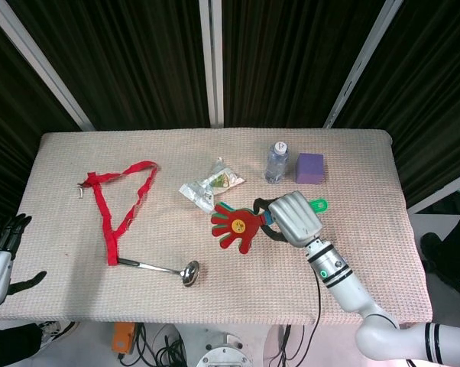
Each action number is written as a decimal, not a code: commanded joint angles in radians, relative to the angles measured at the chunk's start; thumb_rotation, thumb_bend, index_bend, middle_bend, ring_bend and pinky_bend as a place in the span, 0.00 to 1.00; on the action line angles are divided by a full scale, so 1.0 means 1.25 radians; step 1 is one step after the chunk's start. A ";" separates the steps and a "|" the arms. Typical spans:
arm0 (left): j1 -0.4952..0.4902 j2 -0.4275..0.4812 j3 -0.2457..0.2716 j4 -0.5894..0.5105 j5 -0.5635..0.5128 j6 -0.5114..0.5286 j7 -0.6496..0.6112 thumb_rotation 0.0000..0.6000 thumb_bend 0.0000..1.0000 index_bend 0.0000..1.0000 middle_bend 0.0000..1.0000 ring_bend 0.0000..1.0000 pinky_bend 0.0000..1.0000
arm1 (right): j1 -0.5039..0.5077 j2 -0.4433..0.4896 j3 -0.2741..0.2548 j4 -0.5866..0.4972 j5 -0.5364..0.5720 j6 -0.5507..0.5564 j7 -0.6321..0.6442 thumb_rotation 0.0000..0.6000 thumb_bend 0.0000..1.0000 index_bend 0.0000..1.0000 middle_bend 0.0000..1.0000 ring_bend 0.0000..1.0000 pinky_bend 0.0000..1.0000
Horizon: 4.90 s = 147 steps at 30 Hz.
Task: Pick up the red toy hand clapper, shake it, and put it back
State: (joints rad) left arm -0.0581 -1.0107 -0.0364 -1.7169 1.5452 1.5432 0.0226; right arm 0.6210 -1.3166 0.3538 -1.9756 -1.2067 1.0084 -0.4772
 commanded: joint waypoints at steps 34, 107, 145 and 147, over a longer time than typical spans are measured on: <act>0.000 -0.010 0.000 0.025 -0.006 -0.003 -0.038 1.00 0.06 0.07 0.04 0.00 0.01 | -0.031 -0.052 -0.005 0.386 -0.299 -0.054 0.751 1.00 0.45 1.00 0.73 0.74 0.96; 0.006 -0.020 -0.005 0.058 -0.015 0.006 -0.070 1.00 0.06 0.07 0.04 0.00 0.01 | 0.107 -0.359 -0.093 0.581 -0.206 -0.036 0.494 1.00 0.46 0.99 0.72 0.76 0.97; -0.003 -0.016 -0.011 0.048 -0.010 0.001 -0.064 1.00 0.06 0.07 0.04 0.00 0.01 | 0.014 -0.190 0.056 0.335 -0.095 -0.227 1.408 1.00 0.46 0.96 0.69 0.77 0.97; -0.004 -0.017 -0.010 0.049 -0.011 -0.001 -0.064 1.00 0.06 0.07 0.04 0.00 0.01 | 0.020 -0.202 0.024 0.357 -0.140 -0.200 1.340 1.00 0.46 0.96 0.68 0.77 0.97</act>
State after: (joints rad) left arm -0.0627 -1.0318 -0.0495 -1.6555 1.5315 1.5422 -0.0567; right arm 0.6458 -1.5670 0.4280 -1.5658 -1.3031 0.7302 1.3219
